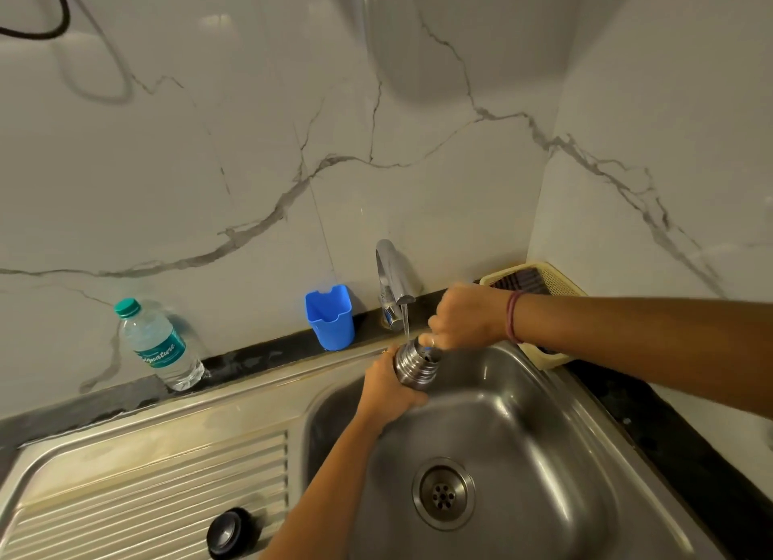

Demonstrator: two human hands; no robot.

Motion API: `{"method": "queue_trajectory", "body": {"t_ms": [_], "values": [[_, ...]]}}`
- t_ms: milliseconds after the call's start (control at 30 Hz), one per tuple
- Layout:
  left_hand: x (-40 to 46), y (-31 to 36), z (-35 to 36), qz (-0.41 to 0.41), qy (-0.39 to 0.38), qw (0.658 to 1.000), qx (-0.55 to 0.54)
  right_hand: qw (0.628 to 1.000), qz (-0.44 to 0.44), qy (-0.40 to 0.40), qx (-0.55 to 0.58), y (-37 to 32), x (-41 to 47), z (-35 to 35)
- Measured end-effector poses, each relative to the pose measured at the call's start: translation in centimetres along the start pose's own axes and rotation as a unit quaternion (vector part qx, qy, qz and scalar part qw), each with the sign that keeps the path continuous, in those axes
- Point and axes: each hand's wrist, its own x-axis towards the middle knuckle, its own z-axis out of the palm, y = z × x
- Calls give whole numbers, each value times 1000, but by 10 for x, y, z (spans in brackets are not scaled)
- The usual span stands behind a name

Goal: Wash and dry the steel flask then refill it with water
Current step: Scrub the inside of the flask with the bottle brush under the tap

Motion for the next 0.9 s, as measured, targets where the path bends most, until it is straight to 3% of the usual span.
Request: {"method": "queue_trajectory", "body": {"t_ms": [67, 200, 367, 467, 533, 600, 667, 733, 800, 900], "values": [[1, 3, 4, -1, 8, 1000, -13, 997, 24, -52, 54, -4, 9, -7], [6, 5, 1, -5, 1, 1000, -22, 982, 97, -85, 138, 10, 12, -9], [8, 6, -6, -13, -4, 1000, -22, 931, 190, -170, 261, 38, 8, -21], [7, 1, -10, -22, -13, 999, -22, 898, 187, -219, 333, 46, 11, -21], [8, -4, -14, -32, -17, 999, -33, 930, 151, -176, 286, 42, 12, -18], [7, -9, -17, -39, -24, 998, -45, 982, 97, -33, 159, 35, 13, -6], [6, -13, -19, -46, -27, 997, -56, 990, 58, 98, 80, 30, 7, 3], [4, -14, -16, -45, -29, 997, -54, 984, 87, 90, 124, 25, -1, 12], [2, -13, -11, -37, -17, 998, -51, 948, 188, -34, 253, 14, -2, 11], [4, -13, -3, -28, 4, 999, -43, 827, 257, -174, 469, 12, 8, 6]]}}
